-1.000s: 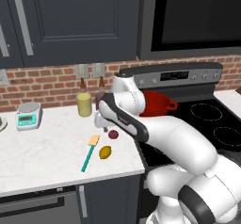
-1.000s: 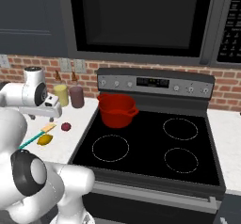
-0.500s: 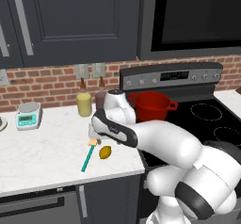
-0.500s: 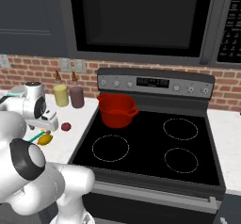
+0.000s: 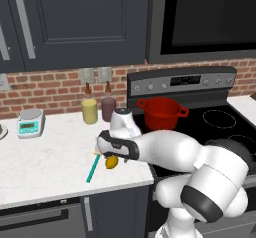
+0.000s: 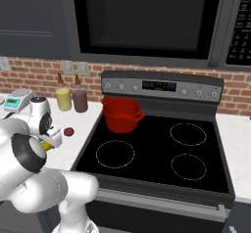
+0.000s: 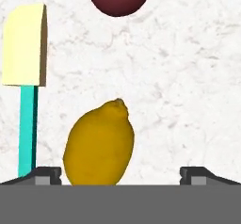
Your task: Put the lemon and tomato in the pot. Retrieve the spatula and lightly stir the vegetables in the pot.
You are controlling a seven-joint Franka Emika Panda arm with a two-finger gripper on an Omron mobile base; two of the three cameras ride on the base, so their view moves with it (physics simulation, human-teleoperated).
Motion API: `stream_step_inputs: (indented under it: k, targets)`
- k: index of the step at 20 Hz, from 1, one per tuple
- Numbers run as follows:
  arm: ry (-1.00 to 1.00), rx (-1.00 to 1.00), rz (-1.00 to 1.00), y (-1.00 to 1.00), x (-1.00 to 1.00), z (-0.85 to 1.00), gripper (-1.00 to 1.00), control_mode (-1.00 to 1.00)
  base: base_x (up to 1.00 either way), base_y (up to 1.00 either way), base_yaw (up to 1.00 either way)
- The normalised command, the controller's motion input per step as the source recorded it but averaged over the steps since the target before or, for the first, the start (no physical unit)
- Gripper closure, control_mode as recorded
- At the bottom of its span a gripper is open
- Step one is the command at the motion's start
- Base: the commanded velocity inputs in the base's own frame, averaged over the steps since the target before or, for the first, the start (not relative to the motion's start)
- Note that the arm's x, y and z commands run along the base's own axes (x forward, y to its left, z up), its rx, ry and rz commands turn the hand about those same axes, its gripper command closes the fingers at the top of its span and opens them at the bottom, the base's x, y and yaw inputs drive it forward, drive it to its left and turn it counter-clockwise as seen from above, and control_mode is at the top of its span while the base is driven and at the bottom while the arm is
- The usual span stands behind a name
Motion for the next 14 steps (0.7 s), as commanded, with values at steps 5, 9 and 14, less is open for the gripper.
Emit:
stream_step_inputs:
  k: [5,9,14]
  targets:
    - [0.0,0.0,-0.17,0.06,0.33,-0.37,-1.0,-1.0,0.0,0.0,0.0]
    - [0.0,0.0,-0.15,0.09,0.27,-0.25,-1.0,-1.0,0.0,0.0,0.0]
    - [0.0,0.0,-0.14,0.09,0.05,-0.24,-1.0,-1.0,0.0,0.0,0.0]
